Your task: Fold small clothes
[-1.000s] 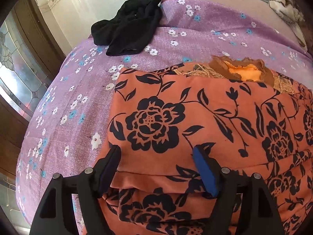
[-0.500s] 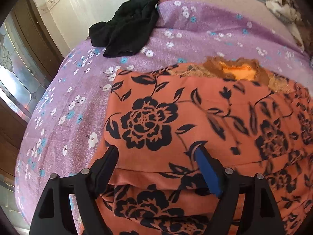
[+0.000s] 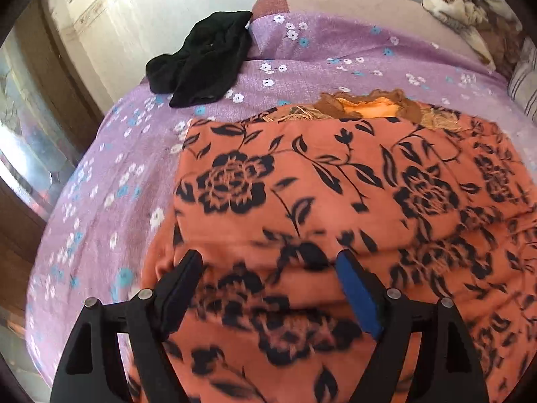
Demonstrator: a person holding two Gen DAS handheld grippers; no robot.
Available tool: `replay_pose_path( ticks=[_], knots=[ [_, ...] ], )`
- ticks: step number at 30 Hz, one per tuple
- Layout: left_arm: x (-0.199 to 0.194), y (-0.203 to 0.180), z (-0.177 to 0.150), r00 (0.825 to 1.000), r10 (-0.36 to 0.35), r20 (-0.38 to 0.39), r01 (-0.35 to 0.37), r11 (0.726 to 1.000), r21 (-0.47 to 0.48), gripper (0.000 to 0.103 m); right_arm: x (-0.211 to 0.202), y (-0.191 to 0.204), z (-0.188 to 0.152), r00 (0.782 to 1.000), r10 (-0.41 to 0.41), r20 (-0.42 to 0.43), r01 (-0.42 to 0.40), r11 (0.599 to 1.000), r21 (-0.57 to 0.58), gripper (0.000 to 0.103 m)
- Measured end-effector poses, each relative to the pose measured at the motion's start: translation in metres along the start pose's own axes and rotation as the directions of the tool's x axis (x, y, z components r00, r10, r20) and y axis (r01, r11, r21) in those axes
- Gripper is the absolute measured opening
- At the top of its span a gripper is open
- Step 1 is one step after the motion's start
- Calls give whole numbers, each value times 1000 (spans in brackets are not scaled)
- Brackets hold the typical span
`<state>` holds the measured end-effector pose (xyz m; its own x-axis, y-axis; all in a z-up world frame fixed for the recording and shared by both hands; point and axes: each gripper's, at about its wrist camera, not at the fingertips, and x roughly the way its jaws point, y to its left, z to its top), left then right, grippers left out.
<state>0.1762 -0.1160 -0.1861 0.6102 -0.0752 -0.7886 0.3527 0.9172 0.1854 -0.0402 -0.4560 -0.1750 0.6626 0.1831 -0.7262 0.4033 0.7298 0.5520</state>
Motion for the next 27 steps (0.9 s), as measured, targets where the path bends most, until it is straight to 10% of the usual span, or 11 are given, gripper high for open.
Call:
replay_pose_path(
  ticks=[6,9,11,27],
  knots=[
    [-41,-5,-58,1000,-18,-3,17,1000,-21,82,-28,12,-33,992,97,76,-97,995,0,30],
    [-52,-22,-95,998,-15,-57,18,998,65,83,-8,18,-54,999,46,11,-47,999,16,65],
    [-66,-29,-114,1000,15,-6,-14,996,87,83,18,23,-68,995,-7,-103,5,1000,-19,66],
    [-92,-18,-164,991,-20,-134,21,1000,6,94,5,33,-122,992,-82,-96,68,988,-139,66]
  ],
)
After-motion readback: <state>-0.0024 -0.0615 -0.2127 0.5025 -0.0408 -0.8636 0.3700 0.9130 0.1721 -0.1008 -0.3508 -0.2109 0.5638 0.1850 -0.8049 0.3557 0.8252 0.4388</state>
